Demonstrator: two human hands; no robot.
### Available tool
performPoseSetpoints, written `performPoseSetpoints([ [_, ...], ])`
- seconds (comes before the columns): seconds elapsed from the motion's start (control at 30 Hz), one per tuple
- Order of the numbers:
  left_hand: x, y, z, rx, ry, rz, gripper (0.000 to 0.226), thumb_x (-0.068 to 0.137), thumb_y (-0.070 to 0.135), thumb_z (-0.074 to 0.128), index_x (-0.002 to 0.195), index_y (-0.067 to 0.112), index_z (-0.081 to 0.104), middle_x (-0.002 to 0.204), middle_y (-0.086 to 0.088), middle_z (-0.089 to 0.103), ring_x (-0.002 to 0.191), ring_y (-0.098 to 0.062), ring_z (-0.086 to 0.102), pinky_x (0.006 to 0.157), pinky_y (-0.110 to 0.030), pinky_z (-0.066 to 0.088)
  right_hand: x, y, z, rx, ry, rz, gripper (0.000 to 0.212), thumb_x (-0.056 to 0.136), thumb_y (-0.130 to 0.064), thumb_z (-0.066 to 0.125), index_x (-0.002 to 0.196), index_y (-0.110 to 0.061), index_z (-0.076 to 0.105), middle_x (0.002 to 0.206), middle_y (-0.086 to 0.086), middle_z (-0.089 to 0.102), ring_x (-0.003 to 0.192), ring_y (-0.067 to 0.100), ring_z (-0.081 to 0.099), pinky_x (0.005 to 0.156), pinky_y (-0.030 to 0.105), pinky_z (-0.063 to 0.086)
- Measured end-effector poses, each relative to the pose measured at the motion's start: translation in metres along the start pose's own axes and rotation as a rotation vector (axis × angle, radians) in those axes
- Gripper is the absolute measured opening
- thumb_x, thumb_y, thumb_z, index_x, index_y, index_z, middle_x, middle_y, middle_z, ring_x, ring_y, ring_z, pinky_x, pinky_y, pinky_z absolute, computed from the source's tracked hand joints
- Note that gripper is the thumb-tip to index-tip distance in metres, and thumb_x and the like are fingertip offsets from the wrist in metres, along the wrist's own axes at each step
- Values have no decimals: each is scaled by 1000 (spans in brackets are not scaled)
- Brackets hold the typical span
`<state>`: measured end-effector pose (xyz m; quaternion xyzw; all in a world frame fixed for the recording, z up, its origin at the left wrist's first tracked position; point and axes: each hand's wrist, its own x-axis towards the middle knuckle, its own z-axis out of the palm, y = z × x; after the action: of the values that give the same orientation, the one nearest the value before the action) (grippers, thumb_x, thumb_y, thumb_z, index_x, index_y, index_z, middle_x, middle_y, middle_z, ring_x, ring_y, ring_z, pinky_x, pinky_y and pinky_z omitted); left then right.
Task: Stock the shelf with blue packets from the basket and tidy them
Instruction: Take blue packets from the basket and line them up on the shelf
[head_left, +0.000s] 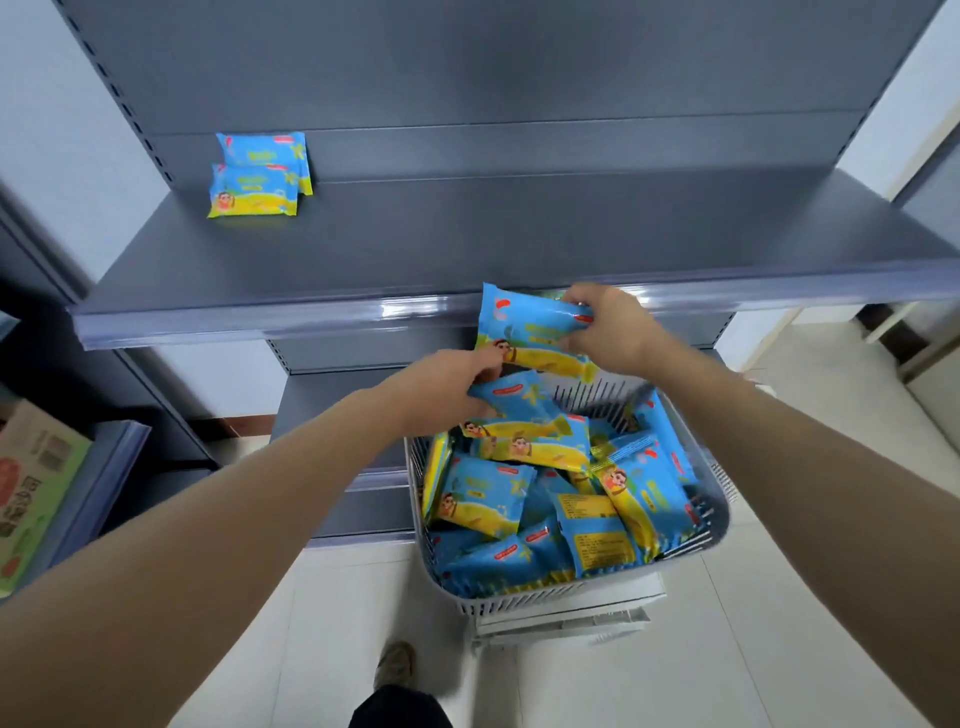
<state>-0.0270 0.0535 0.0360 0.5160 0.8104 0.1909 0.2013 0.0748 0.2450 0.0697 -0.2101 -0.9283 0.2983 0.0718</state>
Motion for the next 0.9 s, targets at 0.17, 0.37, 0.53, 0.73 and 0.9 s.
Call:
performPoseSetpoints([
  [0.17, -16, -18, -58, -67, 154, -108, 48, 91, 33, 55, 133, 24, 34, 120, -6, 57, 97, -23, 55, 76, -27, 39, 37, -51, -8, 90, 130, -90, 29, 76, -8, 72, 102, -15, 62, 91, 4, 60, 84, 19, 57, 75, 28, 48],
  [0.37, -50, -74, -131, -40, 260, -176, 23, 91, 37, 53, 92, 20, 38, 87, -3, 59, 77, -27, 58, 65, -36, 48, 95, -120, 13, 86, 156, -159, 29, 74, -6, 70, 101, -15, 64, 86, 1, 57, 78, 19, 52, 70, 26, 44],
  [0.53, -62, -140, -187, -96, 273, -247, 19, 85, 21, 62, 88, 13, 45, 80, -5, 54, 74, -22, 49, 70, -37, 42, 158, -186, 40, 71, 78, -214, 28, 80, -3, 65, 105, -14, 62, 96, 7, 62, 84, 22, 56, 76, 33, 49],
  [0.73, -70, -213, -228, -217, 270, -308, 32, 82, -2, 62, 106, 16, 51, 101, -1, 60, 94, -17, 56, 85, -32, 47, 223, -229, 88, 7, 24, -213, 32, 85, -2, 57, 116, -10, 55, 110, 9, 58, 94, 25, 57, 79, 36, 50],
  [0.9, -62, -258, -256, -83, 286, -375, 23, 81, 7, 67, 101, 16, 62, 90, 4, 60, 83, -12, 55, 73, -24, 40, 267, -249, 125, 85, -35, -110, 29, 79, -4, 68, 106, -4, 56, 96, 6, 49, 80, 20, 49, 66, 27, 39],
])
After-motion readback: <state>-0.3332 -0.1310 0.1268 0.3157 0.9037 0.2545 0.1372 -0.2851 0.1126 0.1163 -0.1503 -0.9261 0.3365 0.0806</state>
